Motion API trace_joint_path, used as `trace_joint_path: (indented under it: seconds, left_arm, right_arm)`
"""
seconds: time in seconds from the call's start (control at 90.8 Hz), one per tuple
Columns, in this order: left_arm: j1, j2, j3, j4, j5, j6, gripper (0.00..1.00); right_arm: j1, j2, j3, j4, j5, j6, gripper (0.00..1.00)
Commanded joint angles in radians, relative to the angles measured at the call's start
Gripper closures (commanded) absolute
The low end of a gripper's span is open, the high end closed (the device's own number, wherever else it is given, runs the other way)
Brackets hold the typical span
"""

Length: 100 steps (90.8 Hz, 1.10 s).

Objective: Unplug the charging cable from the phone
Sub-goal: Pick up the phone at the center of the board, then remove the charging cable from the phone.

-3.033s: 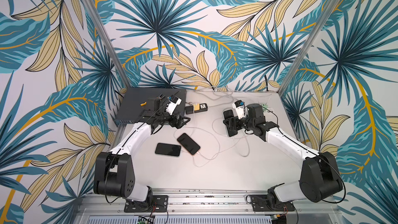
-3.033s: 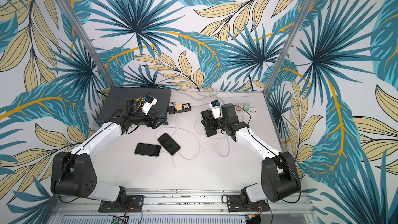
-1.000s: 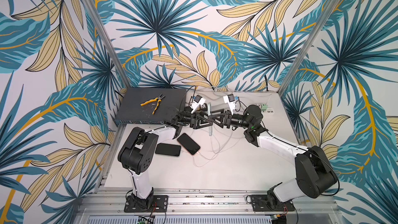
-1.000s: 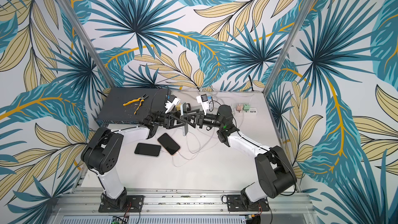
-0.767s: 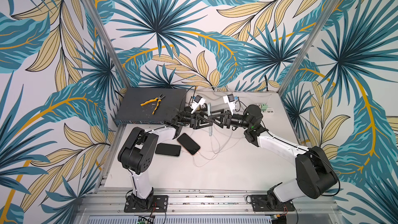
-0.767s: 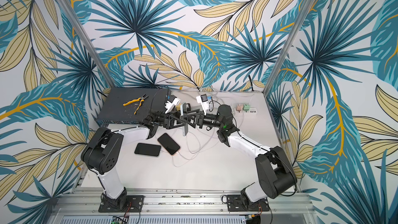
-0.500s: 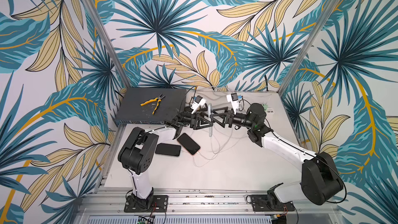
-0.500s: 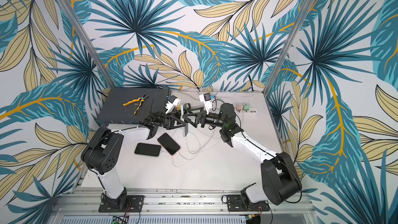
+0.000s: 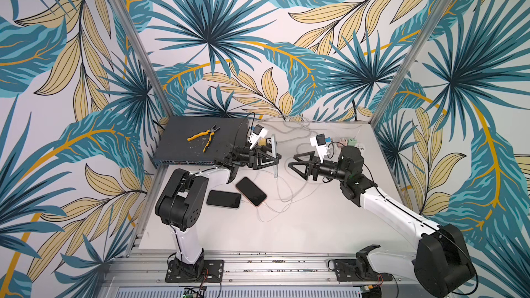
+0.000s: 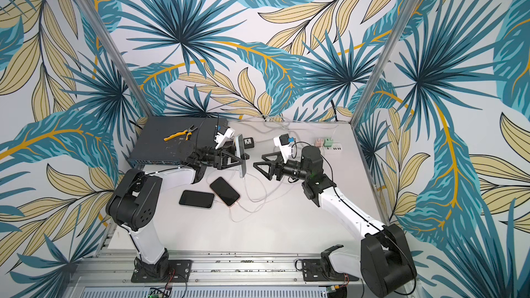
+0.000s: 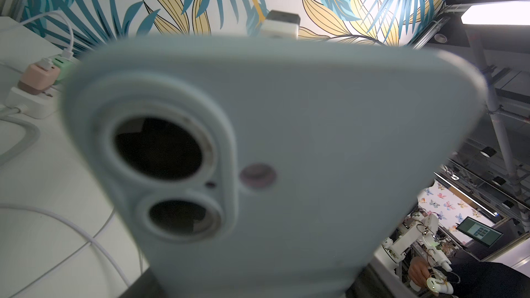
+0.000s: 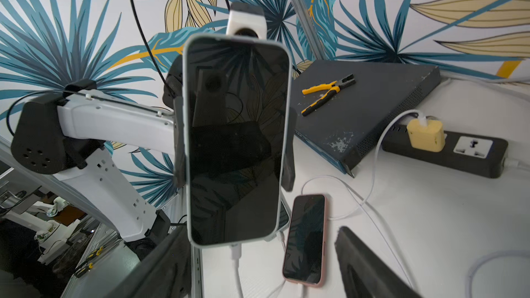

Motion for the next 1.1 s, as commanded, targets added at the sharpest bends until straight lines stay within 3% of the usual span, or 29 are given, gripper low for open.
trace_joint_path:
  seconds: [0.0,0.507,1.091]
  left_arm:
    - [0.007,-0.032,0.0,0.049,-0.026,0.022,0.86]
    - [0.015,-0.019,-0.003,0.048,-0.03,0.019,0.85]
    - [0.015,-0.005,0.0,0.049,-0.029,0.016,0.84]
  right_arm:
    - [0.017,-0.018,-0.047,-0.018,-0.026,-0.057,0.21]
    - [0.135,0.105,-0.122,0.116,-0.024,-0.031,0.46]
    - [0.18,0.178,-0.122,0.215,-0.046,0.004,0.78]
